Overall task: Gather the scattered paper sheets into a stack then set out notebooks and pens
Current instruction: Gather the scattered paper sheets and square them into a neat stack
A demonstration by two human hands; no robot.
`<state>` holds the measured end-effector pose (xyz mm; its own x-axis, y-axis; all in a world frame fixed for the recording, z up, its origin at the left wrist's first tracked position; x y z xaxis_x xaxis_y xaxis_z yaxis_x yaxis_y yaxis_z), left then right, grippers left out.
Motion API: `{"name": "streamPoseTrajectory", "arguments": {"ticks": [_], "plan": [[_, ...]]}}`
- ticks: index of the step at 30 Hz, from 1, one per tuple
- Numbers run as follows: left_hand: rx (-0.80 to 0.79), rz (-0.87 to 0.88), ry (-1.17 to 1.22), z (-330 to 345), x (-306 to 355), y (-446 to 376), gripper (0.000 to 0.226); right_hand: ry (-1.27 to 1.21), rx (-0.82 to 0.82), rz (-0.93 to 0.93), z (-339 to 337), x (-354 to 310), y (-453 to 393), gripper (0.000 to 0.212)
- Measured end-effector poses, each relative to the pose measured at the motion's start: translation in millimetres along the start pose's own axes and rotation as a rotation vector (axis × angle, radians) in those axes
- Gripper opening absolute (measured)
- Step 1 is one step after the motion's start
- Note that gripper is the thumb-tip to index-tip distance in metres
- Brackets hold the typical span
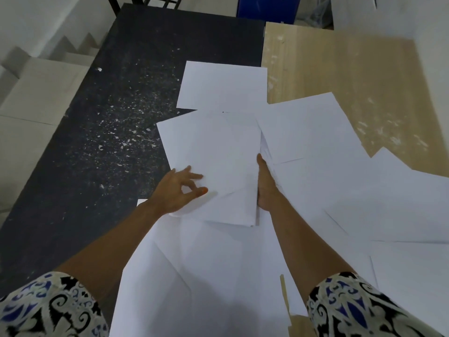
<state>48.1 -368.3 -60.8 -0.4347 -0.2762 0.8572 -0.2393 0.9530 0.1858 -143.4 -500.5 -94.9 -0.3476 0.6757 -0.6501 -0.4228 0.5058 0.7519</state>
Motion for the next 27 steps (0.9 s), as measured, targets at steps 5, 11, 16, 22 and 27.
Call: {"name": "streamPoseTrajectory", "arguments": {"ticks": [5, 11, 16, 22, 27], "plan": [[0.110, 0.086, -0.106, -2, 18, -17, 0.065, 0.195, 0.172, -0.019, -5, -1, -3, 0.043], [0.235, 0.294, -0.176, -10, 60, -90, 0.034, 0.137, 0.029, 0.001, -8, 5, -3, 0.037], [0.140, 0.173, -0.281, 6, 84, -170, 0.041, 0.151, -0.030, 0.005, -7, 8, -5, 0.039], [-0.090, 0.177, -0.432, 61, 126, -219, 0.103, 0.199, 0.005, -0.014, -9, 8, -12, 0.045], [-0.302, 0.067, -0.631, 117, 117, -225, 0.123, 0.235, 0.026, -0.019, -10, 12, -14, 0.050]]}}
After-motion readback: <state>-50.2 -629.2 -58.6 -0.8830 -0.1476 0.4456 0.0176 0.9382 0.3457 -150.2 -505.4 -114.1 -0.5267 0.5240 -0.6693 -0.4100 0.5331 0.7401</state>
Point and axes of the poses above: each hand's wrist, its own y-axis away from the middle knuckle, its own z-axis out of the palm, x = y × z, the point moved 7 cm from there along -y, towards the middle knuckle, and after that the axes turned 14 degrees about y, right-handed, at the moved point
